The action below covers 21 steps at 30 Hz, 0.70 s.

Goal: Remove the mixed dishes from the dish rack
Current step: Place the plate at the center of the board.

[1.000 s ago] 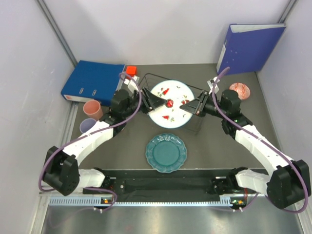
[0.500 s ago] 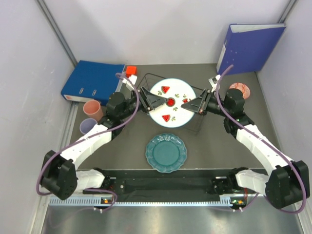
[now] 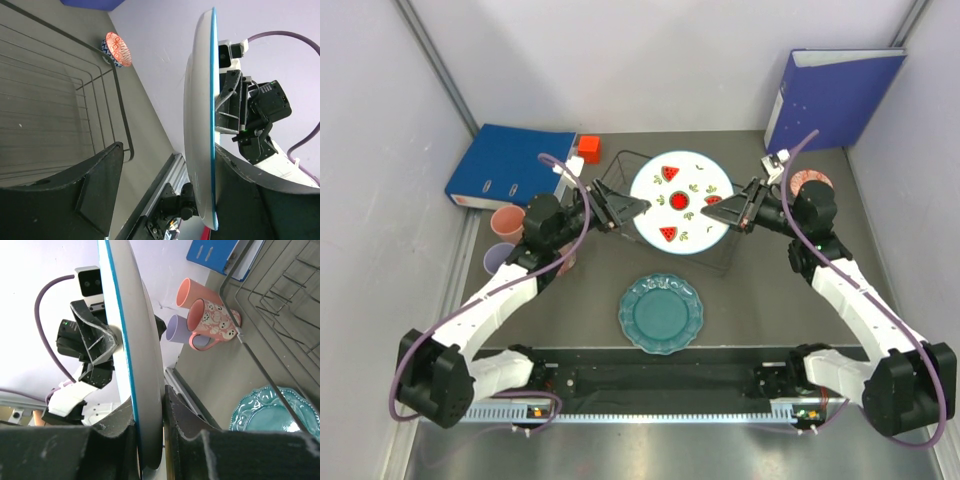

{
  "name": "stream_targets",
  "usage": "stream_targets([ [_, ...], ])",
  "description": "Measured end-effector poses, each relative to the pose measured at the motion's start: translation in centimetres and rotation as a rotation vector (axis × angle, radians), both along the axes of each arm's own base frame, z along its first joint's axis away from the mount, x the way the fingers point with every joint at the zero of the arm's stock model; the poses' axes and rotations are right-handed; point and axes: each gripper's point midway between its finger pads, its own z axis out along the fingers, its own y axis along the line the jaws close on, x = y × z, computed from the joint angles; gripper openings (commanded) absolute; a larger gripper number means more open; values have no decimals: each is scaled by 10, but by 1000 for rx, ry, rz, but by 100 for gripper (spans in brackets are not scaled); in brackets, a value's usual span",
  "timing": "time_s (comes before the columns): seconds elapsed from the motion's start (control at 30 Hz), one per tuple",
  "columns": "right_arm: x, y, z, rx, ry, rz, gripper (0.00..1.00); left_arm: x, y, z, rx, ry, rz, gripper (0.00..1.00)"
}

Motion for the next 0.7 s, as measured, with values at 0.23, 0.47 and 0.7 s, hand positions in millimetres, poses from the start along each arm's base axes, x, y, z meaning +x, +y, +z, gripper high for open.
stream_targets([
  [0.23, -1, 0, 0, 2, 4, 4, 0, -3, -1, 2, -13, 2, -11, 70],
  [0.47, 0, 2, -1, 2, 4, 3, 0, -2, -7, 3, -55, 32, -48, 64],
  [0.7, 5, 4, -7, -2, 22, 4, 0, -10, -26, -5, -57, 56, -101, 59],
])
